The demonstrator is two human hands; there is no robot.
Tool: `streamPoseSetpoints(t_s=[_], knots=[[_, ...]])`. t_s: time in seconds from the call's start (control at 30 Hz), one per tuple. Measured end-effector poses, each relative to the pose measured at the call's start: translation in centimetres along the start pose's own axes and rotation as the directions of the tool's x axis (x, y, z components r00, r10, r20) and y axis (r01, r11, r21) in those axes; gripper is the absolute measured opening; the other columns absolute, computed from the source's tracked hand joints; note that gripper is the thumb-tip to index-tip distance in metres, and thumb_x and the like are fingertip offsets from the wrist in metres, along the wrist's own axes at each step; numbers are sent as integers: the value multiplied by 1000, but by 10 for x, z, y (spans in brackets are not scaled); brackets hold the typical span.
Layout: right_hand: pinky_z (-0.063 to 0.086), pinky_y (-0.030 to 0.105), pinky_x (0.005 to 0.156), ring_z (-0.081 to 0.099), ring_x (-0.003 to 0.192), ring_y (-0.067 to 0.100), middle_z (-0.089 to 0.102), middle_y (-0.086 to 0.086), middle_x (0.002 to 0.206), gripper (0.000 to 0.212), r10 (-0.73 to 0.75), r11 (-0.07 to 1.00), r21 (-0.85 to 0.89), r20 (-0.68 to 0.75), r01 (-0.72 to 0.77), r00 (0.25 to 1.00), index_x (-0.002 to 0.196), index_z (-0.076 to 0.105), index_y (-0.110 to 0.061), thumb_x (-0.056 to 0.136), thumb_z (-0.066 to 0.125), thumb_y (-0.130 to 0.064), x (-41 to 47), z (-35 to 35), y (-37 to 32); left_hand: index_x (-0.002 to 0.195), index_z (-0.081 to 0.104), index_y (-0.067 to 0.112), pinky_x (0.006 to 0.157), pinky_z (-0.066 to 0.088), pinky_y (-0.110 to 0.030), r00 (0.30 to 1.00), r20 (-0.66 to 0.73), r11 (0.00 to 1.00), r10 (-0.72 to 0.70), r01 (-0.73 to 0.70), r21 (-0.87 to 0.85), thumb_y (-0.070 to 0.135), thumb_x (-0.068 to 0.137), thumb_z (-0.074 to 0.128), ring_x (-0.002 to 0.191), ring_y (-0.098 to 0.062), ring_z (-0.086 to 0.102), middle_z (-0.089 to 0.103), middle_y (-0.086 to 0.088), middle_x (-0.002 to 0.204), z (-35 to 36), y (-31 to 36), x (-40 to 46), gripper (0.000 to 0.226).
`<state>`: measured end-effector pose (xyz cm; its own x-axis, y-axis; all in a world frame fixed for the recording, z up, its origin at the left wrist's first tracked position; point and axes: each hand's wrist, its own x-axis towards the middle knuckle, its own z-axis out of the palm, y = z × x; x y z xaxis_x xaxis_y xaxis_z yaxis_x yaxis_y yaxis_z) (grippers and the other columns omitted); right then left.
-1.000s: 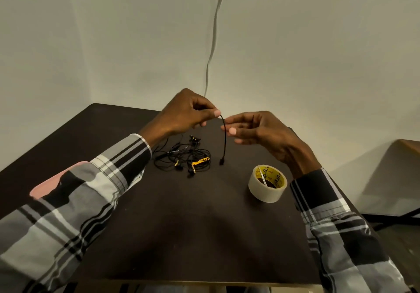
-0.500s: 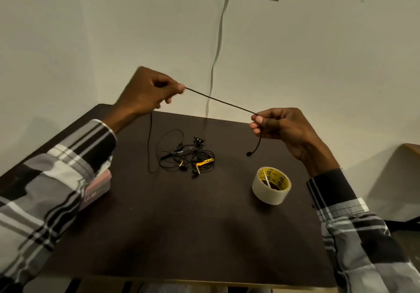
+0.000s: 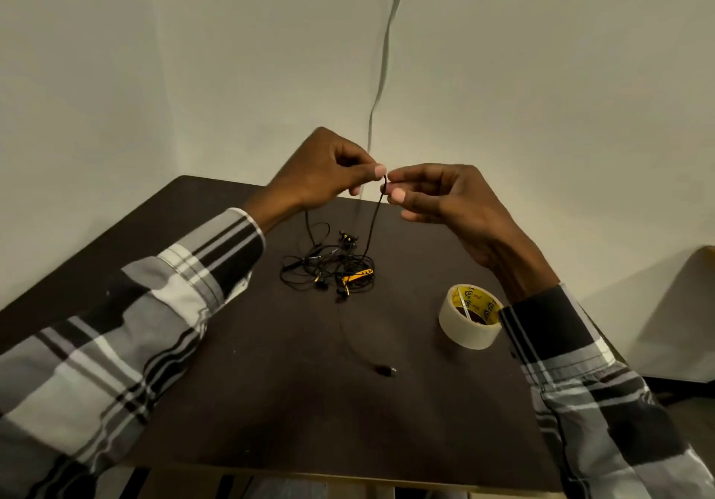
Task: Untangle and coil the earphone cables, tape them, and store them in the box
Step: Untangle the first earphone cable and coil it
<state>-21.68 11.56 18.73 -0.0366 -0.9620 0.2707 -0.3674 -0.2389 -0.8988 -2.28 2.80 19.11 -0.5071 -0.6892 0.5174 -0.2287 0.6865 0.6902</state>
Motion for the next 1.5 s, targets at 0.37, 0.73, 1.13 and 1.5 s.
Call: streamPoseSetpoints(t_s=[0.37,0.73,1.13,1.5], knots=[[60,29,70,70,71,18,75,7,78,7,-87,996,-16,-313,86,946,95,76,-8,90,70,-9,2,-20,5,88,77,6,54,37,-6,994,-104,998,-32,27,-51,32,90,69,51,1,49,61,-2,59,-26,-9,-6,28],[59,30,81,72,95,18,75,6,103,33,5,970,-230,-316,-82,949,116,71,-8,84,77,-13,4,-38,28,87,77,12,55,39,-18,970,-223,993,-97,78,-91,33,89,71,58,-11,51,61,6,54,-52,-39,-21,22],[61,45,72,72,73,26,76,9,78,10,-252,918,-341,-101,205,963,95,79,-11,87,75,-15,12,25,-12,85,77,10,60,40,-8,1000,-27,997,-6,4,-82,30,89,70,54,0,54,62,4,55,-7,-4,-16,22],[60,24,66,71,71,16,75,10,84,6,-197,962,-265,-492,69,848,96,73,-14,91,70,-12,7,-47,19,86,77,7,52,37,-15,977,-200,991,-75,50,-125,31,87,72,53,-13,43,61,4,55,-49,-22,-28,25]])
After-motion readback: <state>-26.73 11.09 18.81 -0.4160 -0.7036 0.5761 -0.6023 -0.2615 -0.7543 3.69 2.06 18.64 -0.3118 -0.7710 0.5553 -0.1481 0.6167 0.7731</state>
